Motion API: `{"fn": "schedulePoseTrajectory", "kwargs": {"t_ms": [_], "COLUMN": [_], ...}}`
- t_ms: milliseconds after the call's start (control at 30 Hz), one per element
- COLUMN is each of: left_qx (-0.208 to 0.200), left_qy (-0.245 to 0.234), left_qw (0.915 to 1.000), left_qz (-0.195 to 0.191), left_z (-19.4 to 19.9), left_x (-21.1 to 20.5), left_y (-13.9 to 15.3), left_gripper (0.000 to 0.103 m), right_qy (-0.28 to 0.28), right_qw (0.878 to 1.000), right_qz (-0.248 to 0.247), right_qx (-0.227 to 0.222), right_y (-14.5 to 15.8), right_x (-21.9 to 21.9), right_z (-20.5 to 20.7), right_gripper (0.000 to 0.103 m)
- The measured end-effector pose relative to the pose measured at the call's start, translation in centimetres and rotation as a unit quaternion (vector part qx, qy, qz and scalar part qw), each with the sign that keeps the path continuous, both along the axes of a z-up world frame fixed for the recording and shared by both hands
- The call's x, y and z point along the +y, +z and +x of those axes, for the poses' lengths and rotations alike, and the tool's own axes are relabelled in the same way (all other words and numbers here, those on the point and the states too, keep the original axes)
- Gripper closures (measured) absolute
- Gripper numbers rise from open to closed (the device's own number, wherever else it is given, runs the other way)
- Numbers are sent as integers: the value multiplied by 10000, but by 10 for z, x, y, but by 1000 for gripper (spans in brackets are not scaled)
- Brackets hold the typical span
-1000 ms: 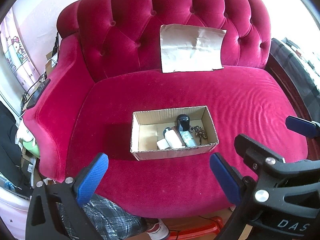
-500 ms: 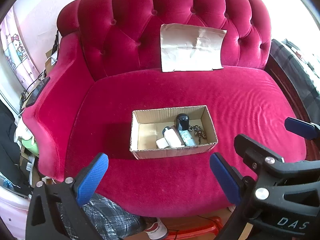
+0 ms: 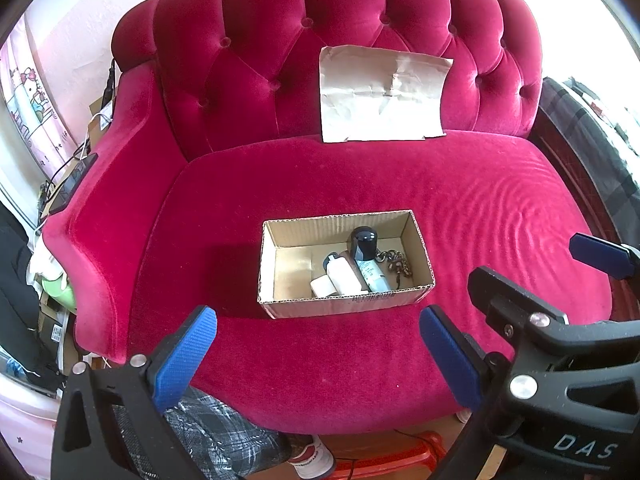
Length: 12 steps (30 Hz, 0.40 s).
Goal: Organize rigid objects
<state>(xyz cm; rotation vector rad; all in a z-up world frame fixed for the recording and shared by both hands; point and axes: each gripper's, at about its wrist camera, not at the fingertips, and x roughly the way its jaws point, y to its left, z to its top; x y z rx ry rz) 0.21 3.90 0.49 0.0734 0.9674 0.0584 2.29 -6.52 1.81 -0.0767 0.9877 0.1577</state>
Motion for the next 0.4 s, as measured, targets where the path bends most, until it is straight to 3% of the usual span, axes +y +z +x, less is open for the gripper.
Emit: {"fn": "schedulePoseTrajectory", "kwargs": {"t_ms": [400], "left_qx": [-47], "left_qy": [-30], "left_qw": [10000], "left_qz": [-50], "left_z": [6], "left_x": [-2], "left_y": [0], "left_gripper": [0], "right_qy": [-12], "right_qw": [10000], "right_qz": [26], "right_qx": [-36], "right_y": [1], "right_x": [-3], "right_z": [5], "right_gripper": [0]}}
